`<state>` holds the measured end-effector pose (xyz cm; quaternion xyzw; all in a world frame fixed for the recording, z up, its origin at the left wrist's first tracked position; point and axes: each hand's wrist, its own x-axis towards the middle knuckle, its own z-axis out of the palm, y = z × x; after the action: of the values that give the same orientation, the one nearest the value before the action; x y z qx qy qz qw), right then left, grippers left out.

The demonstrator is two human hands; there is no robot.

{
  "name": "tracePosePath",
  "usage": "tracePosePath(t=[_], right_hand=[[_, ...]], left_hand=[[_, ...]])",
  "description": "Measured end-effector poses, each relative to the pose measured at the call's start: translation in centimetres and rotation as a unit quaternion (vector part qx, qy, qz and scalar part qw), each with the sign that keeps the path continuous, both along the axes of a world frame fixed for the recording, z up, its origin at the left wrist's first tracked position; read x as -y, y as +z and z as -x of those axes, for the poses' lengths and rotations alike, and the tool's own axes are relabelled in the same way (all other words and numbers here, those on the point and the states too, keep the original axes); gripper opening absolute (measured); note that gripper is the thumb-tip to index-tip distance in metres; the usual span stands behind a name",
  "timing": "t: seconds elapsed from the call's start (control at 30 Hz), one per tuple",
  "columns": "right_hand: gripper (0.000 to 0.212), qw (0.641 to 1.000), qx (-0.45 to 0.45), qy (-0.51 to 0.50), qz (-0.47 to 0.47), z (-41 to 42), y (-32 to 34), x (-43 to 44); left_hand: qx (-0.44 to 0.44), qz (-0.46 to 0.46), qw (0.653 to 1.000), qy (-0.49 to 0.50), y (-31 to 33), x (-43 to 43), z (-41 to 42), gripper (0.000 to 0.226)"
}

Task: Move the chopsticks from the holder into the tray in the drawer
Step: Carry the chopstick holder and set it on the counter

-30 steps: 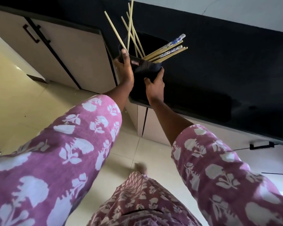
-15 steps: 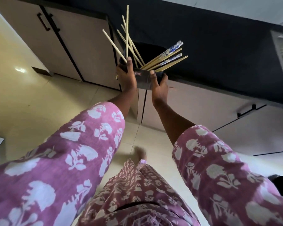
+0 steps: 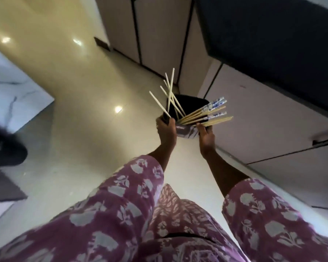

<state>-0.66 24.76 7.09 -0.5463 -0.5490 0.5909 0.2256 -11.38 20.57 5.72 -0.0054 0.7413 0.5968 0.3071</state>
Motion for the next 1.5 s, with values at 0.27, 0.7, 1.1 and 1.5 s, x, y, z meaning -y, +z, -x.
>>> tracePosePath(t=[0.27, 0.7, 1.1, 1.5], right_hand=[[0.035, 0.965, 0.095, 0.243, 0.023, -3.3, -3.7, 6.5], [0.023, 0.778, 0.114, 0.617, 0.014, -5.9, -3.3, 24.0], [0.031, 0.505, 0.11, 0.855, -0.033, -13.2, -2.1, 48.5], [0.019, 0.358, 0.027, 0.931, -0.073, -20.4, 2.2, 72.6]], left_hand=[[0.043, 0.023, 0.982, 0.182, -5.1, 12.2, -7.1, 0.029], [0.064, 0.029, 0.851, 0.52, -5.3, 32.9, -20.1, 0.036], [0.081, -0.001, 0.618, 0.782, -4.2, 51.6, -35.4, 0.045], [0.004, 0.008, 0.439, 0.898, -1.0, 70.8, -43.8, 0.031]])
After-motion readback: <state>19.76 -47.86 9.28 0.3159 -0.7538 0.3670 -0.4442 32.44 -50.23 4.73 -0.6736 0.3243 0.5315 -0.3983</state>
